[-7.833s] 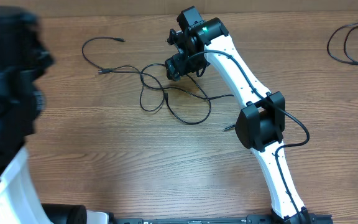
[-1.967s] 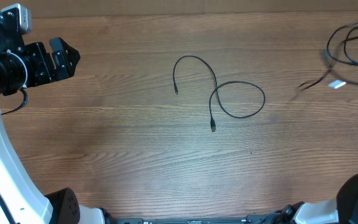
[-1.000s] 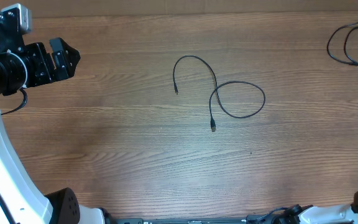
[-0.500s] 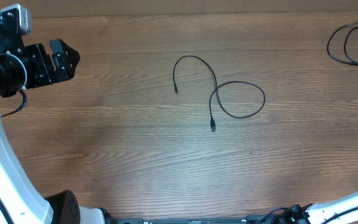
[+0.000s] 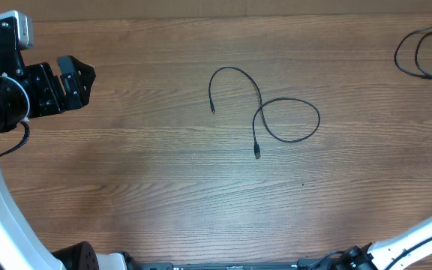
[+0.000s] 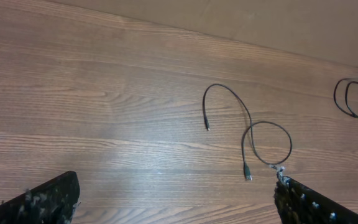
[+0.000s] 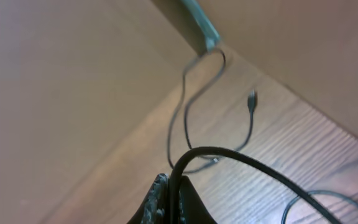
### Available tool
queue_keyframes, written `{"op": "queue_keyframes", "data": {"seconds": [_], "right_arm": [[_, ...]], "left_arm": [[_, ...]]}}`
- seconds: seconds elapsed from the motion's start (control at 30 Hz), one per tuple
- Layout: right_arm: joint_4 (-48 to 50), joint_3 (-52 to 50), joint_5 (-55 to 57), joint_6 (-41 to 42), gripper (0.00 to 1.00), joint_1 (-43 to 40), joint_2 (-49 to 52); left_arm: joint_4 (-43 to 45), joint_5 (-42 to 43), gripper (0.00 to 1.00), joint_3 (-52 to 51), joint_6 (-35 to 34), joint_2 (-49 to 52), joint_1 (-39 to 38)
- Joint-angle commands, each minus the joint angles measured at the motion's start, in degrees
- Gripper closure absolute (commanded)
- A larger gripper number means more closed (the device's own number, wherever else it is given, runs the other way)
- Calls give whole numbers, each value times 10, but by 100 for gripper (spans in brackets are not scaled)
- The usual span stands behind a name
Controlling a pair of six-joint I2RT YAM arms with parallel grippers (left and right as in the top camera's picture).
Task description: Untangle cables
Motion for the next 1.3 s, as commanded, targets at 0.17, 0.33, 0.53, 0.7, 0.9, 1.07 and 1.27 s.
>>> {"op": "queue_keyframes", "data": {"seconds": [0.17, 0.33, 0.53, 0.7, 0.9, 1.07, 1.27], "right_arm": [[85, -184, 86, -15, 96, 32, 20], [130, -270, 139, -13, 96, 20, 20], [168, -332, 94, -7, 96, 4, 21], [165, -332, 104, -7, 96, 7, 21], [158, -328, 40, 16, 0, 5, 21], [125, -294, 8, 15, 0, 12, 10], [111, -269, 2, 16, 0, 54, -68]], "left_arm": [[-1, 5, 0, 0, 0, -6, -4], [-1, 5, 0, 0, -1, -6, -4], [-1, 5, 0, 0, 0, -6, -4], [-1, 5, 0, 0, 0, -6, -4], [-1, 5, 0, 0, 0, -6, -4], [-1, 5, 0, 0, 0, -6, -4], [-1, 5, 0, 0, 0, -6, -4]]}}
